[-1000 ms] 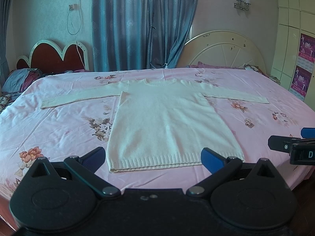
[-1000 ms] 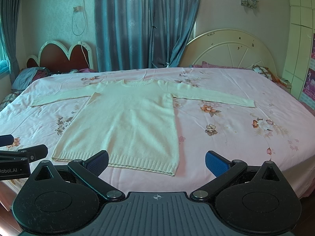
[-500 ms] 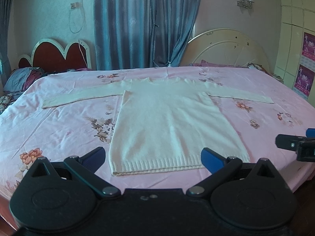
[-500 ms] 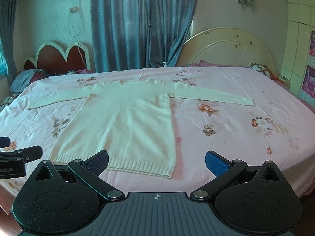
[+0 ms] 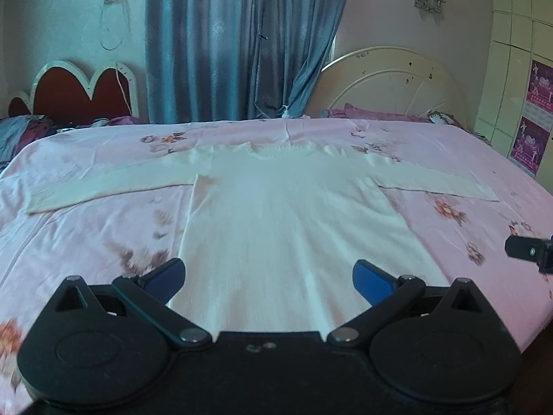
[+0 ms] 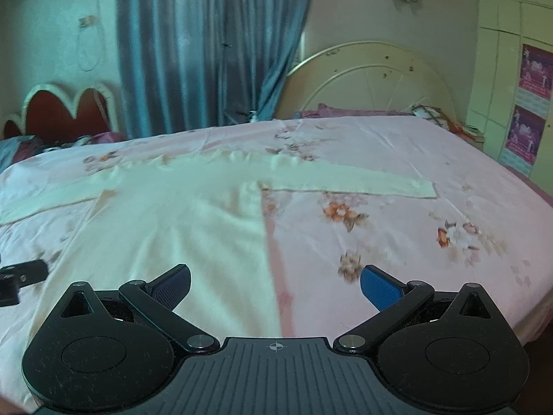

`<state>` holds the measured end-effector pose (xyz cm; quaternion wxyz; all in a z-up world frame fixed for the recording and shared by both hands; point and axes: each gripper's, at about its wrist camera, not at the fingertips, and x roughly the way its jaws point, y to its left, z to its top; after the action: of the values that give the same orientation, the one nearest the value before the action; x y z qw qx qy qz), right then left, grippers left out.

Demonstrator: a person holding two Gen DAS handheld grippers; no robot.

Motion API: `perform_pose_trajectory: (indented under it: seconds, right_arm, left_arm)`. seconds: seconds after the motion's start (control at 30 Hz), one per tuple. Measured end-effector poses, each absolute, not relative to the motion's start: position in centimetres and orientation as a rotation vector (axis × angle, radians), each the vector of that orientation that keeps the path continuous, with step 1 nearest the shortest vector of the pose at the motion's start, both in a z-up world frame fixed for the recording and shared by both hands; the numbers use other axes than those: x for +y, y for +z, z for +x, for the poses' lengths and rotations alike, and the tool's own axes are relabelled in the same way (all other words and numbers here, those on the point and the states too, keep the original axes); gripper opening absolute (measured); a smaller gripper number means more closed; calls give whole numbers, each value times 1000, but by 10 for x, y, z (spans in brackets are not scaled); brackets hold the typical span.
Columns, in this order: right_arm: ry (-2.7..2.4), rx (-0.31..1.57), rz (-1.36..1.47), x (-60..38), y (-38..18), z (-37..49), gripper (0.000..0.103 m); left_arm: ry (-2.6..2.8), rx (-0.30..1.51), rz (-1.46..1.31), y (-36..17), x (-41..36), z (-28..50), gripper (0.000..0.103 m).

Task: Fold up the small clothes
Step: 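Lower the right tool to a sweater sleeve cuff and close on it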

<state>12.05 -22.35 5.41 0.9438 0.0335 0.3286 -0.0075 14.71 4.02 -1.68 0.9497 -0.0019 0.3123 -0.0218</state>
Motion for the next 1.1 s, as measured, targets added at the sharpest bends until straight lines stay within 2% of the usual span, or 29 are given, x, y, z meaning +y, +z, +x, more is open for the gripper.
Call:
perform_pose_trajectory:
  seconds: [0.3, 0.57, 0.6, 0.67, 0.77, 0.8, 0.9, 1.1]
  right_arm:
    - [-126, 620, 100, -261, 54, 177, 103]
    - [-259, 601, 218, -351, 38, 234, 102]
    - [-268, 601, 233, -364, 34, 243, 87]
    - [-281, 618, 288, -393, 22, 267, 64]
    - [-305, 627, 337, -431, 0, 301, 62]
    - [-309, 636, 353, -444, -8, 313, 56]
    - [-337, 663, 416, -481, -32, 345, 47]
    - [-387, 679, 554, -537, -73, 374, 47]
  left_arm:
    - [-80, 650, -35, -26, 48, 225, 103]
    - [-148, 659, -74, -32, 27, 276, 103]
    - [-153, 658, -81, -32, 23, 282, 103]
    - [-158, 654, -90, -32, 14, 296, 103]
    - [-124, 652, -60, -34, -4, 322, 101]
    - [-113, 661, -54, -35, -9, 330, 101]
    - [-91, 694, -15, -42, -32, 360, 101]
    - [-87, 745, 9, -58, -68, 400, 101]
